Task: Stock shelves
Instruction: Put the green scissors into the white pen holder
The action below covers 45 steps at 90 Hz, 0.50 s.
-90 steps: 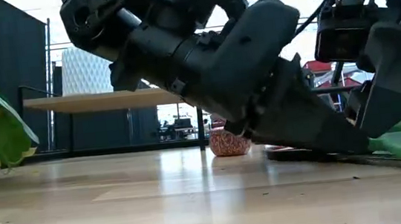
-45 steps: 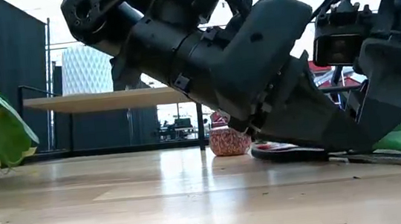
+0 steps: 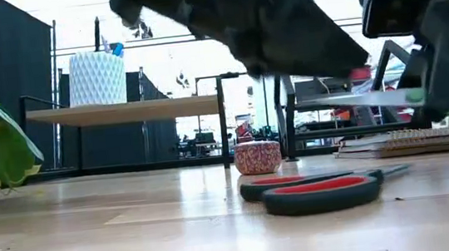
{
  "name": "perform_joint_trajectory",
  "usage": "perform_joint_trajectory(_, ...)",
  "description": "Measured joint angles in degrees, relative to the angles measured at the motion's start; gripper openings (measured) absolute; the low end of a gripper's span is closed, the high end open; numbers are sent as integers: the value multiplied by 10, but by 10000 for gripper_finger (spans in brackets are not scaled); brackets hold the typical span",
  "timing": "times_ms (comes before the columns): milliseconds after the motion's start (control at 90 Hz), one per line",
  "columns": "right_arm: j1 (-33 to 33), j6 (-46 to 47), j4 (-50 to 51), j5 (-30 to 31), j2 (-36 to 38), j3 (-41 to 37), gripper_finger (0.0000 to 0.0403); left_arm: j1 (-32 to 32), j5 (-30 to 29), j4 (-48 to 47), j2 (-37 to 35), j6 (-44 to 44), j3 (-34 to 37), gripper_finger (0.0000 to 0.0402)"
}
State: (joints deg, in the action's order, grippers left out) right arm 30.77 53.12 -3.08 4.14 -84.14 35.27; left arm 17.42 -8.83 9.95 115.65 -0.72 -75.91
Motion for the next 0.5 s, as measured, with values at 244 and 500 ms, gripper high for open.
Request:
perform_joint_trajectory(244,-34,8,17,-20,51,0,12,3,-28,-1,-20,157,-5,152)
perform_joint_trajectory(500,-75,8,17,-59,103,-1,12,3,-87,0,-16,266,-6,152)
